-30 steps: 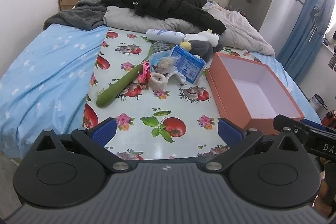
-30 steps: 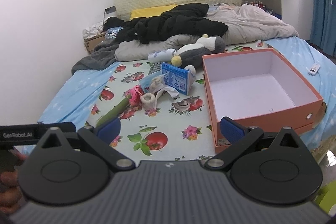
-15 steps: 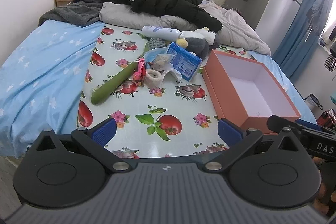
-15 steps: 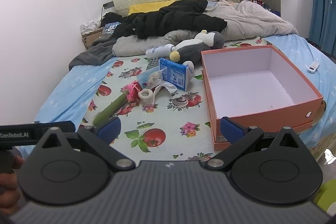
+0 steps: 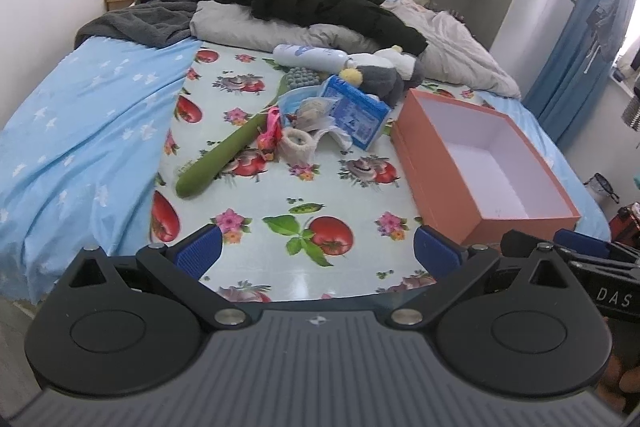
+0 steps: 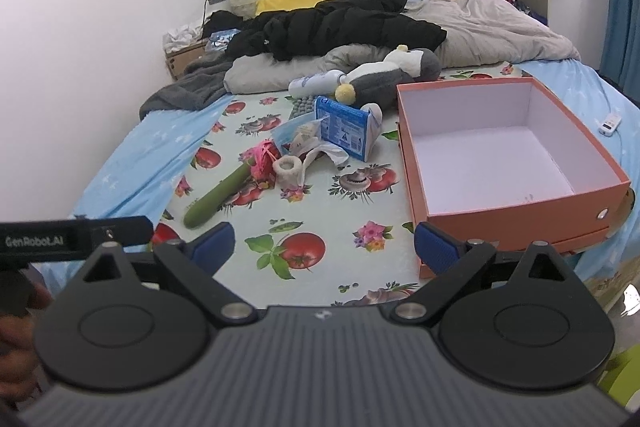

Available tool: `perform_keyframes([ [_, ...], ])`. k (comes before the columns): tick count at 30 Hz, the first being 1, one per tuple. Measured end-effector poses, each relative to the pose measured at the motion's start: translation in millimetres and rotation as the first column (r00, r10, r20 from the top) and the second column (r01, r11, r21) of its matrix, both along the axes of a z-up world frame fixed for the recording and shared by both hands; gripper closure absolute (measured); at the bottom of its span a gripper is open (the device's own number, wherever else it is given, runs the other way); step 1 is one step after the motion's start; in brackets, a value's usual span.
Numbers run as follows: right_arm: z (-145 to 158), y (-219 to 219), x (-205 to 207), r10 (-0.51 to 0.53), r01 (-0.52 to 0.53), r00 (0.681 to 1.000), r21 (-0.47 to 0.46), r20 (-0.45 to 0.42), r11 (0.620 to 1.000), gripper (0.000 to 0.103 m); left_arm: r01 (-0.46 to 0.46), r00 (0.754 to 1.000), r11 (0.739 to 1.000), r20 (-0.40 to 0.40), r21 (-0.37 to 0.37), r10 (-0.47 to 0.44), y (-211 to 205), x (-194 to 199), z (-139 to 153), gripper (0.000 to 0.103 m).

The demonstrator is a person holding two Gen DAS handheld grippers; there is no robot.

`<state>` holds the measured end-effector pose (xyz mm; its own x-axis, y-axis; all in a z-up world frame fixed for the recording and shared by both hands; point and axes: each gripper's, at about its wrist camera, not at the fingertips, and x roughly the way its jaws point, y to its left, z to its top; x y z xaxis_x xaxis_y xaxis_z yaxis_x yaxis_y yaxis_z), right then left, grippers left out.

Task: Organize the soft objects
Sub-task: 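Move both tools toward the pink toy and white plush ring, then grasp the pink feathered toy with the left tool while the right tool grasps the white plush ring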

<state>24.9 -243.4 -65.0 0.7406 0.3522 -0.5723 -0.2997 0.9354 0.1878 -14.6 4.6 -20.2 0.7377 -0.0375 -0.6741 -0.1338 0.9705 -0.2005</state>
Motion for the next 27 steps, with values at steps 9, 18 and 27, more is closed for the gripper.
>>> perform_keyframes([
  [9, -12, 8, 15, 0.014, -0.014, 0.999, -0.005, -0.041, 1.0, 0.022, -0.026, 0.999, 1.0, -0.02, -0.012, 0.026, 9, 19, -10, 0.0],
  [18, -24, 25, 55, 0.045, -0.047, 0.996, -0.015, -0.083, 0.999, 0.019, -0.064, 0.996, 0.997, -0.069, -0.05, 0.06, 36, 64, -36, 0.007],
  [27, -36, 60, 128, 0.092, -0.087, 0.984, 0.041, -0.152, 0.995, 0.02, -0.102, 0.991, 0.99, -0.092, -0.095, 0.093, 71, 139, -67, 0.023],
])
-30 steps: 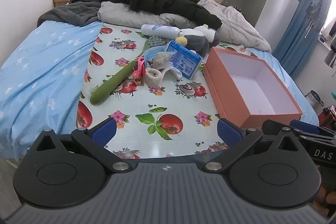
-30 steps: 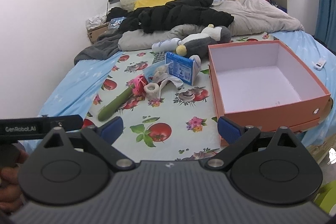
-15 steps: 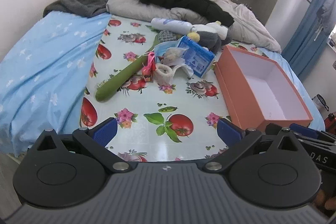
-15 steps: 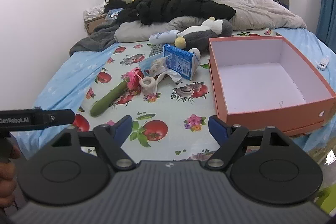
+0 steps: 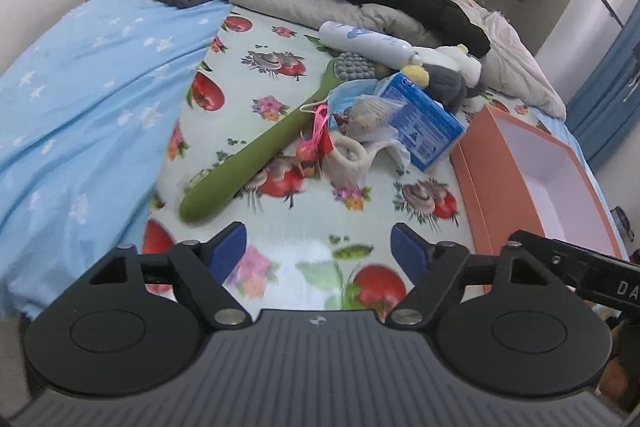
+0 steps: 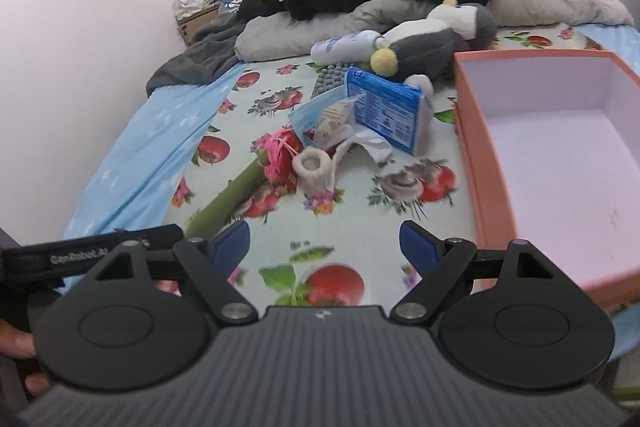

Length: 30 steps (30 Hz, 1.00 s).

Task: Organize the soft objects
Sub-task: 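Grasp the pink feathered toy with the left tool while the right tool grasps the white plush ring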

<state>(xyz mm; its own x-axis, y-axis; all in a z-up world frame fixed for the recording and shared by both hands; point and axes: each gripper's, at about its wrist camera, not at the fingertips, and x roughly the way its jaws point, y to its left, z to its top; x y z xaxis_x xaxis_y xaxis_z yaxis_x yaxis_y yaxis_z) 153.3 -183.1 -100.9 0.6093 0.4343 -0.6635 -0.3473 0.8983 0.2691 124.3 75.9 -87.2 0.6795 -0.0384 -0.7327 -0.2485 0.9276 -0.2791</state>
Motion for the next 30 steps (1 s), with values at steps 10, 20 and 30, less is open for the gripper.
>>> perform_keyframes([
  [10, -41, 41, 91, 0.024, -0.006, 0.987, 0.107, -0.16, 0.994, 0.046, 0.035, 0.998, 0.998, -0.054, -0.046, -0.037, 24, 98, -56, 0.049],
  [20, -100, 66, 172, 0.002, 0.094, 0.928, 0.24, -0.372, 0.966, 0.057, 0.065, 0.993, 0.997, -0.097, -0.034, -0.068, 52, 168, -109, 0.059],
  [30, -140, 76, 211, -0.037, 0.191, 0.869, 0.265, -0.494, 0.945, 0.069, 0.099, 0.984, 0.992, -0.138, -0.081, -0.11, 50, 197, -144, 0.059],
])
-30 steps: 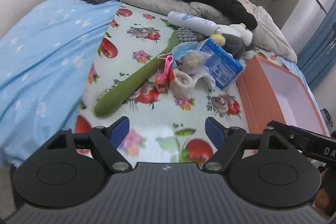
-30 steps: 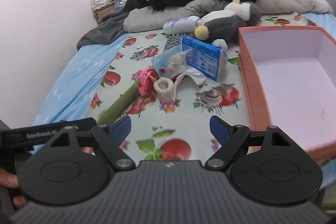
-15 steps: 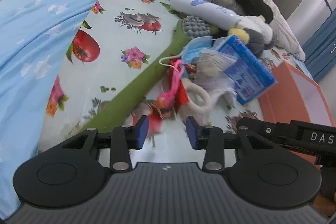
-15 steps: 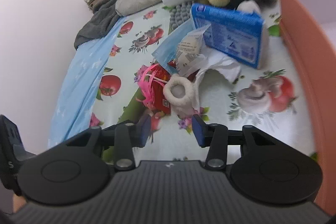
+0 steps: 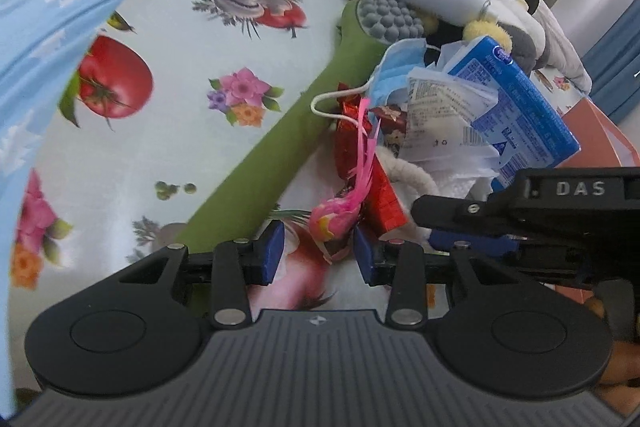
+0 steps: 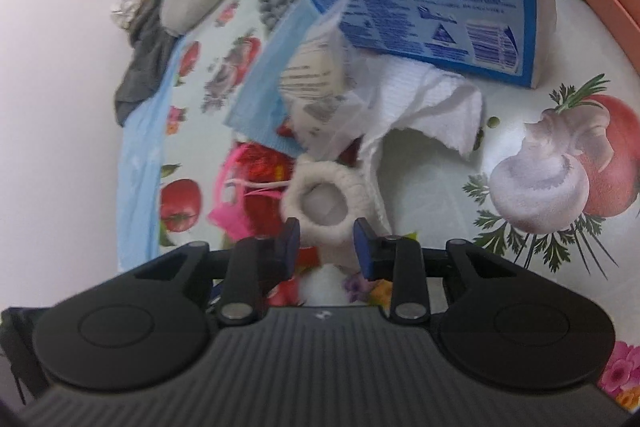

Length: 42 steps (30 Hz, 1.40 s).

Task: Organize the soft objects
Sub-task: 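Grasp the pink feathered toy with the left tool while the right tool grasps the white plush ring, then lift the pink toy and white ring off the sheet with both tools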

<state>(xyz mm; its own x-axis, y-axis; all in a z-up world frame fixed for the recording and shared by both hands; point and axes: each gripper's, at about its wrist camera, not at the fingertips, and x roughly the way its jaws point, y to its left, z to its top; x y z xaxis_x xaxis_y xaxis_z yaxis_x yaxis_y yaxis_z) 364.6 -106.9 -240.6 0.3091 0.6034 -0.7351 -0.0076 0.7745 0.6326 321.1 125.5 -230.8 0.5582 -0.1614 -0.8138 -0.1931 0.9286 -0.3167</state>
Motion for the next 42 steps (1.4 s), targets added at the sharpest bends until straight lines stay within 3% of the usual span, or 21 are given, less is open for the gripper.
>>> perform_keyframes([
  [4, -10, 1, 7, -0.025, 0.023, 0.998, -0.044, -0.05, 0.999, 0.069, 0.014, 1.0, 1.0, 0.016, 0.018, -0.014, -5, 4, -3, 0.059],
  [6, -14, -4, 8, -0.053, 0.052, 0.996, -0.013, -0.069, 0.999, 0.069, 0.02, 1.0, 1.0, 0.022, 0.013, -0.02, -7, 6, -4, 0.059],
  [8, -16, -6, 9, -0.065, 0.066, 0.995, 0.015, -0.076, 0.998, 0.07, 0.023, 0.999, 1.0, 0.024, 0.01, -0.023, -8, 7, -4, 0.07],
  [10, -16, -6, 10, -0.054, 0.056, 0.997, 0.019, -0.063, 0.998, 0.091, 0.022, 0.999, 1.0, 0.026, 0.005, -0.022, -7, 6, -4, 0.073],
  [19, 16, -3, -2, 0.008, -0.007, 0.999, -0.021, 0.049, 1.0, 0.092, -0.013, 0.997, 1.0, 0.075, 0.005, 0.013, -4, -16, 26, 0.074],
  [29, 60, -23, -56, 0.003, 0.003, 0.99, -0.042, 0.141, 0.999, 0.092, -0.019, 0.993, 1.0, 0.112, -0.005, 0.02, -21, -88, 69, 0.074],
  [35, 68, -37, -102, -0.017, 0.029, 0.985, -0.071, 0.17, 0.997, 0.092, -0.015, 0.998, 0.999, 0.065, -0.035, 0.018, -33, -139, 65, 0.073],
  [42, 29, -48, -141, -0.023, 0.045, 0.992, -0.18, 0.124, 0.983, 0.092, 0.001, 0.999, 0.997, -0.04, -0.079, -0.004, -28, -161, 36, 0.073],
])
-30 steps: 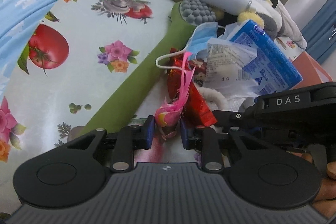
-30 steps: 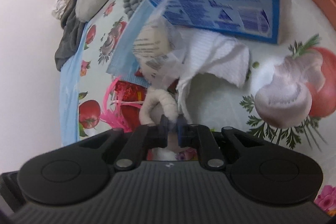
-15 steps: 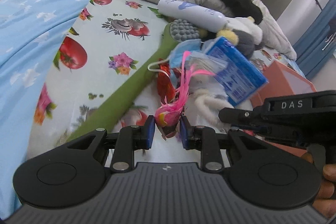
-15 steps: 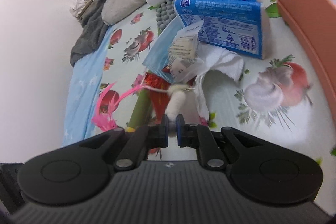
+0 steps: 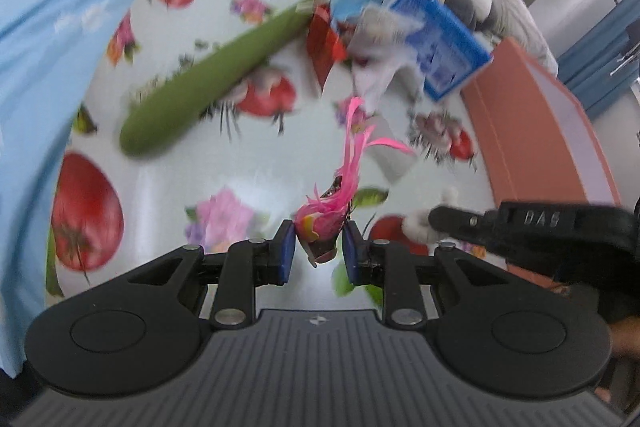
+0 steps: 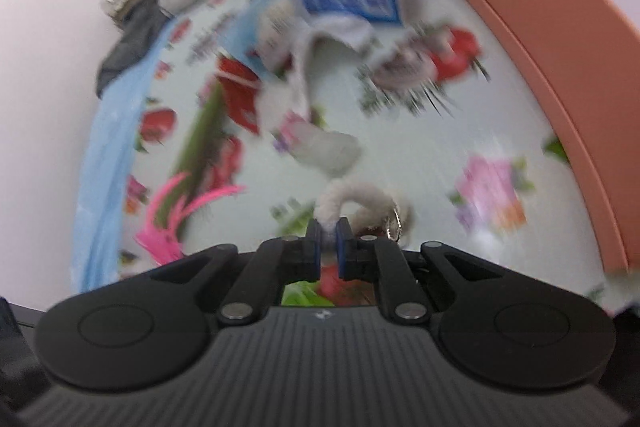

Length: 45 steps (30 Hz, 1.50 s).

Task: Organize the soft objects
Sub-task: 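Lift the pink toy and white ring off the sheet with both tools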

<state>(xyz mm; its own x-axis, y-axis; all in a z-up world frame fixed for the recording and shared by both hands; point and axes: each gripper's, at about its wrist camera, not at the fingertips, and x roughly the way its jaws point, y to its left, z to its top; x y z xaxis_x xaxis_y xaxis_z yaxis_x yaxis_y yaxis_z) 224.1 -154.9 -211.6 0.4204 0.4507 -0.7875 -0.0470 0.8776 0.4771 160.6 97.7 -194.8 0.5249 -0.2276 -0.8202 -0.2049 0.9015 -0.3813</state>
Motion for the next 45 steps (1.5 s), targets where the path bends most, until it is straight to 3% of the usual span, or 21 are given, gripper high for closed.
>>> perform_keyframes([
  [7, -21, -5, -25, -0.039, 0.035, 0.998, -0.081, -0.048, 0.996, 0.091, 0.036, 0.997, 0.999, -0.067, -0.005, -0.036, 8, 9, -20, 0.073],
  [13, -14, -10, -40, -0.066, 0.066, 0.998, -0.151, 0.006, 0.986, 0.088, 0.088, 0.993, 0.996, -0.075, -0.008, -0.088, 12, 16, -26, 0.072],
  [14, -13, -11, -42, -0.067, 0.068, 0.998, -0.164, 0.011, 0.984, 0.086, 0.096, 0.993, 0.995, -0.068, -0.014, -0.097, 12, 16, -26, 0.07],
  [16, -12, -12, -45, -0.064, 0.066, 0.998, -0.178, 0.017, 0.982, 0.074, 0.096, 0.993, 0.995, -0.061, -0.007, -0.097, 13, 14, -24, 0.044],
  [18, -12, -14, -46, -0.062, 0.066, 0.998, -0.187, 0.022, 0.98, 0.052, 0.089, 0.995, 0.996, -0.043, 0.008, -0.088, 15, 10, -21, 0.042],
  [21, -11, -11, -46, -0.053, 0.06, 0.998, -0.207, 0.042, 0.976, 0.046, 0.064, 0.998, 0.998, -0.026, 0.011, -0.064, 20, 3, -17, 0.042],
  [26, -9, 4, -39, 0.048, -0.012, 0.992, -0.301, 0.113, 0.954, 0.046, 0.048, 0.999, 0.998, -0.002, 0.048, -0.048, 22, -2, -9, 0.042],
  [30, -12, 14, -32, 0.131, -0.058, 0.973, -0.35, 0.189, 0.935, 0.047, 0.085, 0.996, 0.993, 0.013, 0.083, -0.087, 16, 4, -5, 0.042],
  [34, -28, 17, -21, 0.186, -0.118, 0.97, -0.363, 0.159, 0.924, 0.049, 0.108, 0.994, 0.983, 0.018, 0.148, -0.112, 8, 15, -6, 0.043],
  [35, -29, 18, -22, 0.195, -0.123, 0.966, -0.366, 0.167, 0.922, 0.056, 0.11, 0.993, 0.981, 0.016, 0.162, -0.114, 5, 18, -7, 0.042],
  [36, -29, 19, -22, 0.205, -0.126, 0.962, -0.376, 0.178, 0.918, 0.07, 0.11, 0.993, 0.98, 0.015, 0.169, -0.114, 3, 20, -8, 0.043],
  [38, -29, 20, -21, 0.234, -0.144, 0.954, -0.398, 0.187, 0.906, 0.082, 0.113, 0.993, 0.978, 0.01, 0.173, -0.116, -2, 25, -12, 0.043],
  [41, -27, 16, -20, 0.242, -0.156, 0.952, -0.38, 0.189, 0.912, 0.084, 0.123, 0.992, 0.972, 0.009, 0.202, -0.127, -12, 31, -17, 0.045],
  [45, -23, 12, -23, 0.256, -0.166, 0.946, -0.381, 0.198, 0.91, 0.085, 0.128, 0.992, 0.965, -0.011, 0.228, -0.129, -21, 37, -25, 0.065],
])
